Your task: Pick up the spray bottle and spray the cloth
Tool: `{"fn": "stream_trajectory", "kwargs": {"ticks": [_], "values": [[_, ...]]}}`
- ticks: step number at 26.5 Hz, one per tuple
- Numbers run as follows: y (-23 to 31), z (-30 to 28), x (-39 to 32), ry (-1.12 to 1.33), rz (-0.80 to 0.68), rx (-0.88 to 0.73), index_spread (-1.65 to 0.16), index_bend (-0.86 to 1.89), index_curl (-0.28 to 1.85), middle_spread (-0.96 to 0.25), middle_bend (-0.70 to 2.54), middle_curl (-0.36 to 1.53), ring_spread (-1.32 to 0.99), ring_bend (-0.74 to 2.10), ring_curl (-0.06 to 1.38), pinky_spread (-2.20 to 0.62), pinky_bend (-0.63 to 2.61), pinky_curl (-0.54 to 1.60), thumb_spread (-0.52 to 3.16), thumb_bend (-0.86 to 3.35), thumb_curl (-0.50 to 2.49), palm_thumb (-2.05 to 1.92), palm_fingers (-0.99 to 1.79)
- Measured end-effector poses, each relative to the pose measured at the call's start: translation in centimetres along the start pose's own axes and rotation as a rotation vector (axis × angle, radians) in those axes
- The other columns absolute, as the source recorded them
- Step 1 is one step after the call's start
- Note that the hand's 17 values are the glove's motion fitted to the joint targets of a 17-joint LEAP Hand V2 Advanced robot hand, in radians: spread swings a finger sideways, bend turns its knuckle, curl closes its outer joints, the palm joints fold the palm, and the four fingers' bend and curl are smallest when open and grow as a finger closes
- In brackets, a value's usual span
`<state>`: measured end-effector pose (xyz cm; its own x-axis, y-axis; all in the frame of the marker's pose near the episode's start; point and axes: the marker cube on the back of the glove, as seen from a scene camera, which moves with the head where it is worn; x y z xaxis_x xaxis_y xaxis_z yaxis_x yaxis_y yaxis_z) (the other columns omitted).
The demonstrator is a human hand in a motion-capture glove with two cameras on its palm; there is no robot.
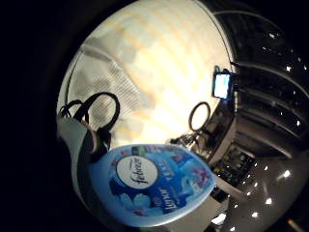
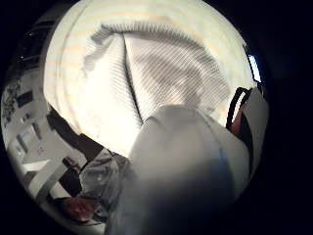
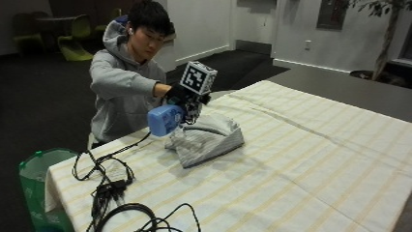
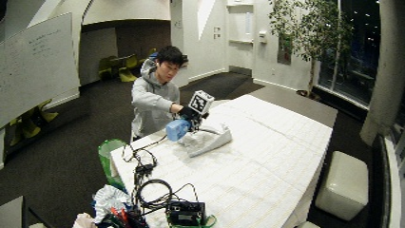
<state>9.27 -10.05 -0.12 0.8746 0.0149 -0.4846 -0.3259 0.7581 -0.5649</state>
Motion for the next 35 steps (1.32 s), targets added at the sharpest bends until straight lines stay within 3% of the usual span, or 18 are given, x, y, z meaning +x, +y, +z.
{"fn": "stream_trajectory", "kwargs": {"ticks": [6,13,16,24,35], "values": [[0.8,-2.0,0.3,-0.007,0.039,0.035,-0.18,0.53,0.55,-0.08,0.7,0.54,-0.15,0.72,0.47,-0.28,0.39,0.41,0.11,-0.03,0.73,0.96,1.41],[-0.9,3.6,-1.7,-0.016,0.016,-0.045,-0.18,0.53,0.56,-0.08,0.7,0.54,-0.15,0.72,0.47,-0.28,0.39,0.41,0.11,-0.03,0.74,0.96,1.41],[-0.7,3.3,-2.5,-0.09,-0.028,-0.032,-0.18,0.53,0.56,-0.08,0.7,0.54,-0.15,0.72,0.47,-0.28,0.38,0.41,0.11,-0.03,0.74,0.96,1.41],[2.1,-7.3,-5.5,-0.519,-0.235,0.196,-0.18,0.53,0.56,-0.08,0.7,0.54,-0.14,0.72,0.47,-0.28,0.38,0.41,0.11,-0.03,0.74,0.96,1.4],[2.4,-17.3,-14.3,-0.845,-0.455,0.46,-0.18,0.53,0.56,-0.08,0.7,0.54,-0.14,0.72,0.47,-0.28,0.38,0.42,0.11,-0.03,0.75,0.96,1.4]]}}
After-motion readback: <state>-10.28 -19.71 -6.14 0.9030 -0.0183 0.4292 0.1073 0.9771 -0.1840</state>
